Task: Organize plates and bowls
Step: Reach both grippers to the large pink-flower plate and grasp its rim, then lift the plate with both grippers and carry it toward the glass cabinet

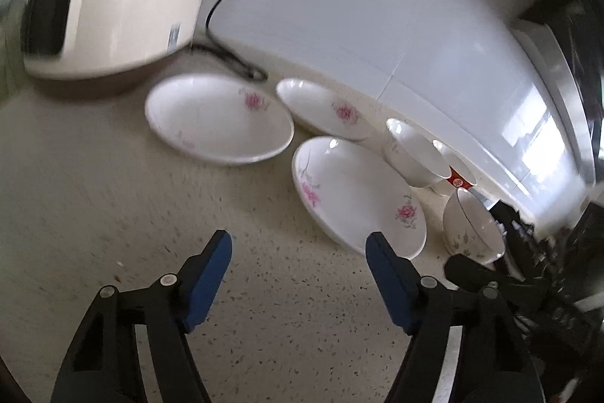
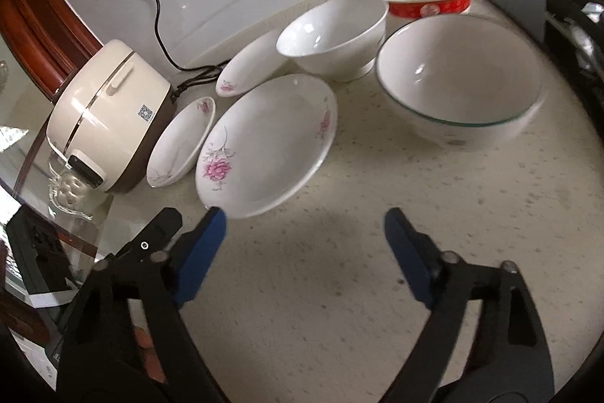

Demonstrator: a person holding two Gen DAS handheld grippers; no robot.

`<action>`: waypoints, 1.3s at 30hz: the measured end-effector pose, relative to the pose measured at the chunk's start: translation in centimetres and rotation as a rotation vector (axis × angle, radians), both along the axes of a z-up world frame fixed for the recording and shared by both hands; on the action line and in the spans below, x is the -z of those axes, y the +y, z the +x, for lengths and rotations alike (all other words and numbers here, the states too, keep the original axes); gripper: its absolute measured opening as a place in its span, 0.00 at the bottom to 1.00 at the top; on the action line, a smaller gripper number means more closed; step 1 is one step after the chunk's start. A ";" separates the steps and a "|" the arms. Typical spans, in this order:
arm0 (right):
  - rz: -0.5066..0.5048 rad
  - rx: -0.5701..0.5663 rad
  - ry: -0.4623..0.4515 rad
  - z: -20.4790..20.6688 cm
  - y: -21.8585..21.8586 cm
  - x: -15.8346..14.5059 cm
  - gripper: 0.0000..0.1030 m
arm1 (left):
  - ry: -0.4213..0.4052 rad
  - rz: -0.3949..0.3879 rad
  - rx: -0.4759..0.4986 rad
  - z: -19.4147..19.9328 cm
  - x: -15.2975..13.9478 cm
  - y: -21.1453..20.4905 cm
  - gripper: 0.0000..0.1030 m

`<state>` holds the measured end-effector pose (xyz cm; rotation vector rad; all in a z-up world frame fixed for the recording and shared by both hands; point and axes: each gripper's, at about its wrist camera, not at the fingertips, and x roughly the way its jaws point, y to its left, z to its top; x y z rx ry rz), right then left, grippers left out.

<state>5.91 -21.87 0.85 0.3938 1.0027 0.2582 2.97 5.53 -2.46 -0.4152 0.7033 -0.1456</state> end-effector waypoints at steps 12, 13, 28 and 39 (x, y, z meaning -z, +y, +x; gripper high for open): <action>-0.068 0.031 0.021 3.0 1.4 0.8 0.65 | 0.171 -0.189 -0.024 3.9 1.2 1.4 0.57; -0.073 0.036 0.013 3.1 1.4 0.8 0.65 | 0.174 -0.194 -0.026 4.2 1.5 1.4 0.56; -0.127 0.014 -0.048 4.4 2.0 1.2 0.31 | 0.158 -0.218 0.041 6.3 3.0 0.3 0.24; -0.114 0.006 -0.055 3.7 1.6 1.3 0.25 | 0.118 -0.127 0.031 5.8 2.1 -0.5 0.18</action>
